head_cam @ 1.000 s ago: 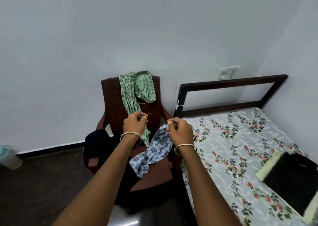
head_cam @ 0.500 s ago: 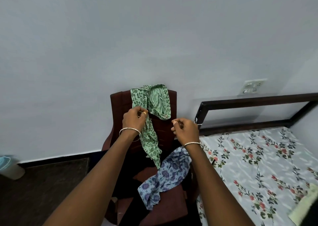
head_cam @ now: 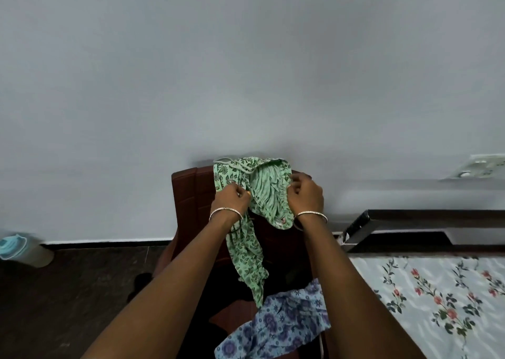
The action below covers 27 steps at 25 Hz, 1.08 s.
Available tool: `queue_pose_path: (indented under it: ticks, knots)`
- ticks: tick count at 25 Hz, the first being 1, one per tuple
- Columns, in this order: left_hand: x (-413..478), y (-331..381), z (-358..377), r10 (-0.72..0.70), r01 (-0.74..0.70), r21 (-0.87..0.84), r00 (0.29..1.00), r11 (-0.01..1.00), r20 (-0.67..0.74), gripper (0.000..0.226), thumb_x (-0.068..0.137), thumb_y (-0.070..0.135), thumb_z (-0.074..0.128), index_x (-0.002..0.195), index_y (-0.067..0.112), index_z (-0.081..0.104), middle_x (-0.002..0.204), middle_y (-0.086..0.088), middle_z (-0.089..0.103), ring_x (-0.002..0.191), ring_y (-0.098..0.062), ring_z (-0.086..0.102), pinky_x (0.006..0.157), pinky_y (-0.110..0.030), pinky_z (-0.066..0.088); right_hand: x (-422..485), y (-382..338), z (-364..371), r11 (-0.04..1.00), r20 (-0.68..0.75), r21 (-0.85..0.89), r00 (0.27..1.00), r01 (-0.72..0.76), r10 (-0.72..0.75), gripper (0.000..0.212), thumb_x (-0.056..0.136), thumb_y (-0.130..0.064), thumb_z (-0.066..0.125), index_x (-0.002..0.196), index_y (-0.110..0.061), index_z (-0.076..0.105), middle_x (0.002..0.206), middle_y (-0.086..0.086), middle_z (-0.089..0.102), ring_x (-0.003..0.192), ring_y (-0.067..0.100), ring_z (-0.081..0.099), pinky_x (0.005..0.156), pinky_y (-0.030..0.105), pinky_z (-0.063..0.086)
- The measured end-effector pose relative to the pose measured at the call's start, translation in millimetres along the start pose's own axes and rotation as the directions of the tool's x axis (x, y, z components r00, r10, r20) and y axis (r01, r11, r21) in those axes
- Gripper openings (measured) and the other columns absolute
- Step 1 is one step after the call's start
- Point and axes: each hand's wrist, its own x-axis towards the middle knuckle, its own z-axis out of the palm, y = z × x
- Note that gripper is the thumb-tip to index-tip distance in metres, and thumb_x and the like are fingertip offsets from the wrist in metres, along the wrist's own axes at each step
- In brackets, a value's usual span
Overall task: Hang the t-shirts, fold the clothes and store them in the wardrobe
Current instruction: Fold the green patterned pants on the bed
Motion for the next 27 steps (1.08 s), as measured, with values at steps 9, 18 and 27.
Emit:
queue_pose_path:
  ticks: [9,18,27]
  knots:
    - [43.5,-9.9,58.0,-0.184,0.192,-0.082,0.979,0.978,0.089,0.036,0.089,0.043,0.065,0.09,0.006,0.063,0.08,-0.01,0.067,0.077,-0.029,0.064,0.075,-0.038,0.052,84.8,6.4,36.4,0.963,0.178,-0.261,0.984,0.061,-0.014,0.036,0.093,-0.029,0.063,0.129,-0.027,0.058,0.123,0.003,0.066,0.12,0.034,0.053,0.097,0.047,0.041]
    - [-1.4,-1.7,6.0,-0.197,0.012,-0.462,0.914,0.887,-0.356,0.009,0.092,0.016,0.062,0.099,0.01,0.063,0.083,0.0,0.063,0.076,-0.021,0.057,0.067,-0.03,0.04,38.5,-13.4,-9.8,0.944,-0.251,0.315,0.968,0.098,-0.017,0.017,0.09,-0.003,0.061,0.097,-0.019,0.063,0.091,-0.012,0.066,0.076,-0.004,0.059,0.07,0.022,0.044]
    - [-73.4,-24.0,-83.4,0.313,-0.361,-0.028,0.841,0.932,-0.442,0.044,0.063,-0.01,0.065,0.093,0.023,0.067,0.088,0.01,0.062,0.085,-0.016,0.061,0.07,-0.026,0.043,-70.0,-63.7,-113.3,0.896,-0.377,0.347,0.916,0.277,-0.137,0.02,0.089,-0.001,0.059,0.096,-0.019,0.06,0.073,0.006,0.063,0.047,0.012,0.049,0.048,0.024,0.039]
